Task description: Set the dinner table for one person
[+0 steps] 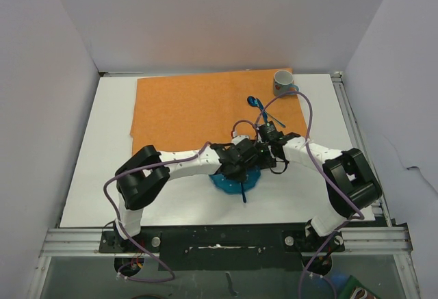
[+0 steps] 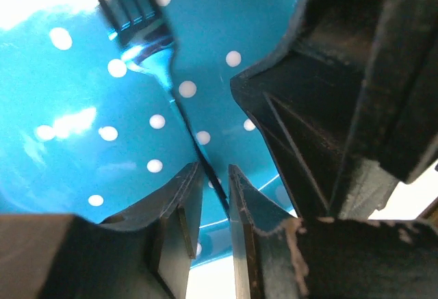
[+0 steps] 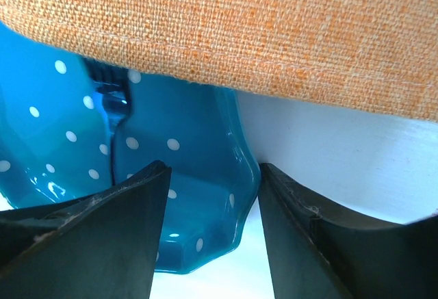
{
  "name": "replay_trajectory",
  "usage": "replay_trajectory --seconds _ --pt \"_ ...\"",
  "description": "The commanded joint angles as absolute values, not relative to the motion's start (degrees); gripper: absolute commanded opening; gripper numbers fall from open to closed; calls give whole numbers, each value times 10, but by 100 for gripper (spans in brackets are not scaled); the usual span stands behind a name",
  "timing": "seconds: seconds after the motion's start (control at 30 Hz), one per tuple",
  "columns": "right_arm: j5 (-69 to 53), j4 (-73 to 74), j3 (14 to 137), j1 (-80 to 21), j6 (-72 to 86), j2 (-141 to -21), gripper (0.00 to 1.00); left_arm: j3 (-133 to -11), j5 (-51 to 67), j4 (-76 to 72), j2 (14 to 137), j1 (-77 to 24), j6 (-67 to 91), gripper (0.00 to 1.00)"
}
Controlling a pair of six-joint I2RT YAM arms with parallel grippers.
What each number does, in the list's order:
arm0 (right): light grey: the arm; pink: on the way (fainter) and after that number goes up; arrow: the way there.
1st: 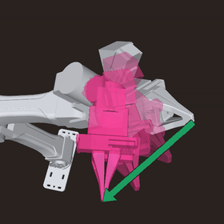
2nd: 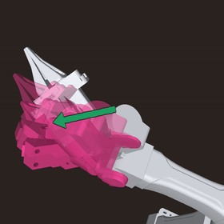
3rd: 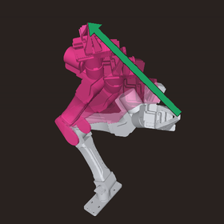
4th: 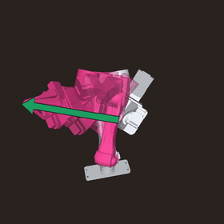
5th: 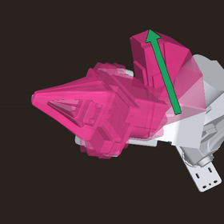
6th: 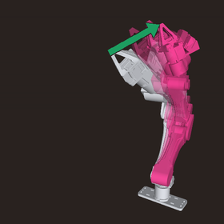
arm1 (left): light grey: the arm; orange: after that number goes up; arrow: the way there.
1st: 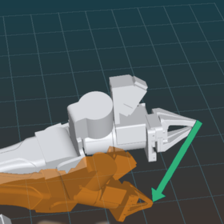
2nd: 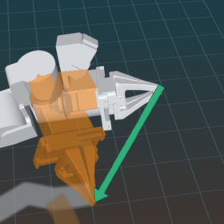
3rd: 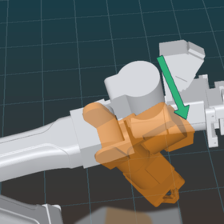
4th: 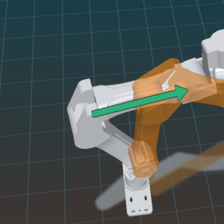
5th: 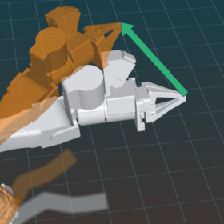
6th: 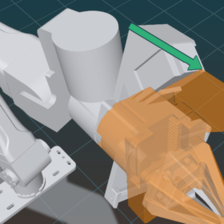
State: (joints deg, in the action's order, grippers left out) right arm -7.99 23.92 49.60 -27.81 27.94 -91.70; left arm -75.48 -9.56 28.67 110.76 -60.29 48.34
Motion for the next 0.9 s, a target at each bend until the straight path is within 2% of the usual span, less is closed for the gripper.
replay_trajectory --seconds 0.0,0.17,0.2,0.23,0.27,0.47,0.7,0.87 --pt "-58 249 477 -286 268 -922 55 -735 -70 269 1117 -610 462 22" --pt "-55 249 475 -284 268 -919 55 -710 -91 280 1106 -609 469 20" --pt "-55 249 475 -284 268 -920 55 -710 -97 283 1104 -609 472 15" --pt "-56 249 475 -284 268 -921 55 -713 -102 286 1101 -609 474 3" --pt "-56 249 476 -285 267 -922 55 -716 -108 289 1098 -610 477 0" --pt "-57 248 478 -285 267 -931 55 -739 -169 326 1074 -615 489 0" --pt "-57 248 478 -284 266 -934 55 -808 -382 477 1042 -604 499 0" --pt "-55 250 478 -284 264 -934 55 -816 -381 480 1002 -556 468 0"
